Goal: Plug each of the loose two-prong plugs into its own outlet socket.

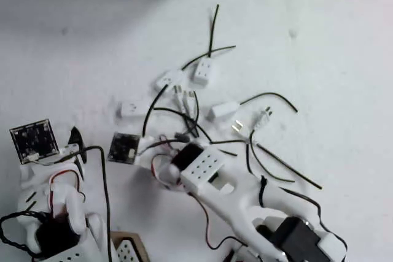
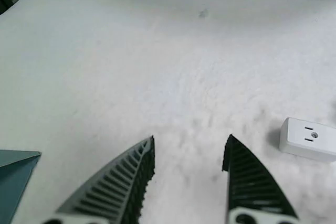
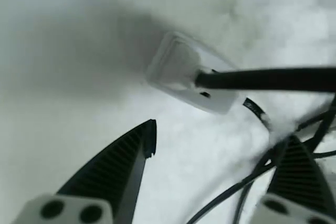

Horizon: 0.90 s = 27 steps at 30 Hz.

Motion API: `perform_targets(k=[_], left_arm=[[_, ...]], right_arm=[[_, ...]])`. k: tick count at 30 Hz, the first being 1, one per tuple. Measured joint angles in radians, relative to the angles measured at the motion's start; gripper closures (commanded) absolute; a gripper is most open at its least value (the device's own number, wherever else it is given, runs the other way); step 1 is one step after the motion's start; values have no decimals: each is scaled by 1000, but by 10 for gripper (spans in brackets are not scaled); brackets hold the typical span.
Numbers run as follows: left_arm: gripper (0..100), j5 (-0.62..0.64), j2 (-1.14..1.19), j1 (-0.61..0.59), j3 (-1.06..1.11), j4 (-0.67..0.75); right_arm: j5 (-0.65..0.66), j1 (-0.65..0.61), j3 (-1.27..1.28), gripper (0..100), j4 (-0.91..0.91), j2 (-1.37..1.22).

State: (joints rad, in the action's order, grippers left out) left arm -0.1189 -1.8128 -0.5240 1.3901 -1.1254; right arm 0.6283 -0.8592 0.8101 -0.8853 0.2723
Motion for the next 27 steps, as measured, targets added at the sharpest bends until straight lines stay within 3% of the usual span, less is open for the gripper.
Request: perform_targets(k=[6, 17, 19, 25, 27], left_arm=[[778, 0, 0, 0, 0, 0], [778, 0, 2, 0, 12, 0], [778, 0, 2, 0, 12, 0], [778, 0, 2, 0, 12, 0], [778, 0, 2, 0, 12, 0]], right_arm=[[143, 31, 0, 659, 49, -12], [169, 31, -236, 665, -6, -361], [170, 31, -279, 711, -20, -419], [172, 31, -376, 974, -104, -468], [172, 38, -407, 974, -107, -473]])
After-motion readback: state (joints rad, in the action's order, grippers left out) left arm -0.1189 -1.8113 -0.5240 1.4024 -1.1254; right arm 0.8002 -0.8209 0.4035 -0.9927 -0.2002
